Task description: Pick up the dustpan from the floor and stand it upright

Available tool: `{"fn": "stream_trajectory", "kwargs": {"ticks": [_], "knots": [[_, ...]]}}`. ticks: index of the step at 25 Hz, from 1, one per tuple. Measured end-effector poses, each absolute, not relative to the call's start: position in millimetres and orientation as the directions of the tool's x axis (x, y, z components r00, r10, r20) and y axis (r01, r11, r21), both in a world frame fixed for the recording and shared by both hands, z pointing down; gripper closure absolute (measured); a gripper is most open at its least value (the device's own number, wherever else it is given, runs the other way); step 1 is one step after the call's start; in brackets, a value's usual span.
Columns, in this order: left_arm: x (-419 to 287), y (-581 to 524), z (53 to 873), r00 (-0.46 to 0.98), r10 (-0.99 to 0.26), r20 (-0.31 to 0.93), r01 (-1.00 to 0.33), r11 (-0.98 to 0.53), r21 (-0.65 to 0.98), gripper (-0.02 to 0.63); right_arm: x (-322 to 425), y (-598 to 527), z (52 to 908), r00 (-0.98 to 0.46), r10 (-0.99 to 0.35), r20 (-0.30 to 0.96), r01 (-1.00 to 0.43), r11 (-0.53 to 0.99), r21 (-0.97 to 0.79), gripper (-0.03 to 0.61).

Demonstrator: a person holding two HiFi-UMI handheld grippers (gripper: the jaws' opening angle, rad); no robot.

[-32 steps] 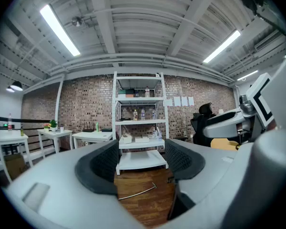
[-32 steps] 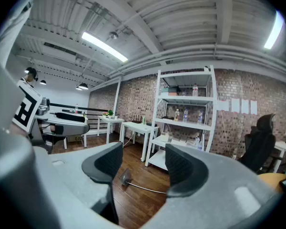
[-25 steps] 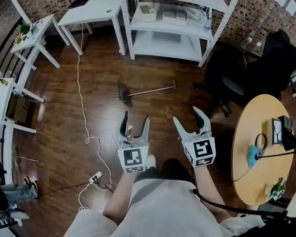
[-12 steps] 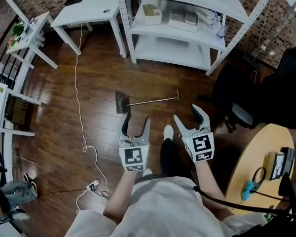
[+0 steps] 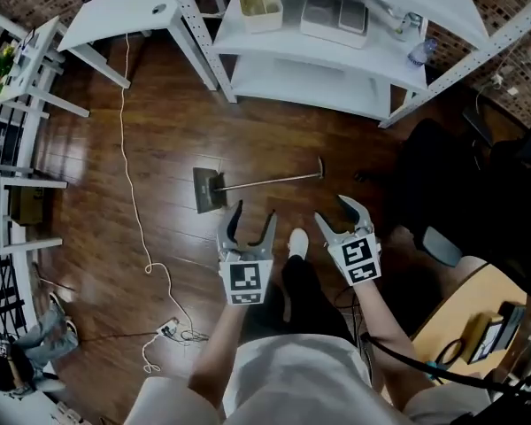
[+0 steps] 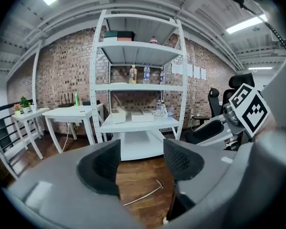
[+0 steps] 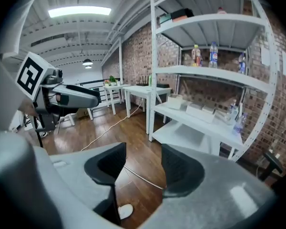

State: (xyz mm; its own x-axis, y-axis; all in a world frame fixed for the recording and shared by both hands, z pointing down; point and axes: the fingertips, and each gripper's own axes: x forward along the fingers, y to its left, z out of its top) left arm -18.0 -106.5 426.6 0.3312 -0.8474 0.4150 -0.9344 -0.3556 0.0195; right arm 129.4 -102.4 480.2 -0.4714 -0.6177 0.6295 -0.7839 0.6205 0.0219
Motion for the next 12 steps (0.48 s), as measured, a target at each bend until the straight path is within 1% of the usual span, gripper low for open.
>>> {"fn": "stream_trajectory", "kwargs": {"ticks": [6, 12], "knots": [[-3, -146, 535, 0.383, -0.760, 0.526, -0.908, -0.415, 0.061, 0.314, 157, -139, 609, -0.398, -0.529, 0.749, -0.817, 0.576, -0.027, 0.357], [23, -168, 670, 0.475, -0.639, 0.606, -0.847, -0.519, 0.116, 0.318, 177, -169, 755, -0.341, -0.459, 0.820, -0.850, 0.523, -0.061, 0.357]]}}
